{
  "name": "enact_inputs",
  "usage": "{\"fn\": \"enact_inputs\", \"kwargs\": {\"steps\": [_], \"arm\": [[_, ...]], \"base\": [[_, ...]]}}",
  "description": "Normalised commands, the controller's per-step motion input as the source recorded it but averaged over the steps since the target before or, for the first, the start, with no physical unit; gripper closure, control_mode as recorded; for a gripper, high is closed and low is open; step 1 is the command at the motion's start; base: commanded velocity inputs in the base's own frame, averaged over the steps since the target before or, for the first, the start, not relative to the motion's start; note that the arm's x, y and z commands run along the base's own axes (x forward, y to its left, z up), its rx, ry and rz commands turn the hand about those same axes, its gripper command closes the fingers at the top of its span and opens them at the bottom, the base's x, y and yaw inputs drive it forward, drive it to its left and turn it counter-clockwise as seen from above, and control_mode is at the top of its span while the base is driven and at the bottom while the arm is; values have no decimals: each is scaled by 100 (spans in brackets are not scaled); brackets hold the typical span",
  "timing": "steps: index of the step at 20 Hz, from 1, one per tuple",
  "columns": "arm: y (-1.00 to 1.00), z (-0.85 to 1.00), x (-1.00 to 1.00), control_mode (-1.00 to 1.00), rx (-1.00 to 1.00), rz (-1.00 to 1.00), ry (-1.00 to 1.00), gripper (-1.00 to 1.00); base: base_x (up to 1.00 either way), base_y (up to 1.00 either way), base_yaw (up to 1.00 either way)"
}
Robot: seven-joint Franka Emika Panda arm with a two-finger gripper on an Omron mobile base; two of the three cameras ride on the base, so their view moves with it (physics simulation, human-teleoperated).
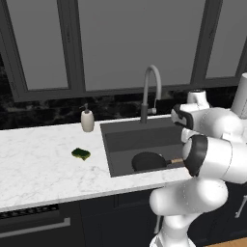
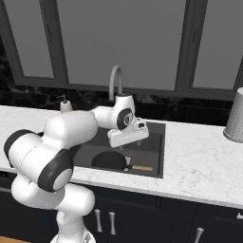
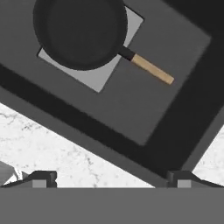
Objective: Pick the pan and sponge and place them into the sink. Then turn on the water.
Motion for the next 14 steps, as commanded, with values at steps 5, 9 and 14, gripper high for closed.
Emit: {"fn": "enact_inputs", "kwargs": {"steps": [5,9,14], "arm": [[-3,7,0,-100,0,-29,21,-100],[0,0,0,-100,0,0,0,-100],[0,0,-4,-100,2,-2,-4,-100]], "base": [[0,0,0],[0,0,0],[0,0,0]]}}
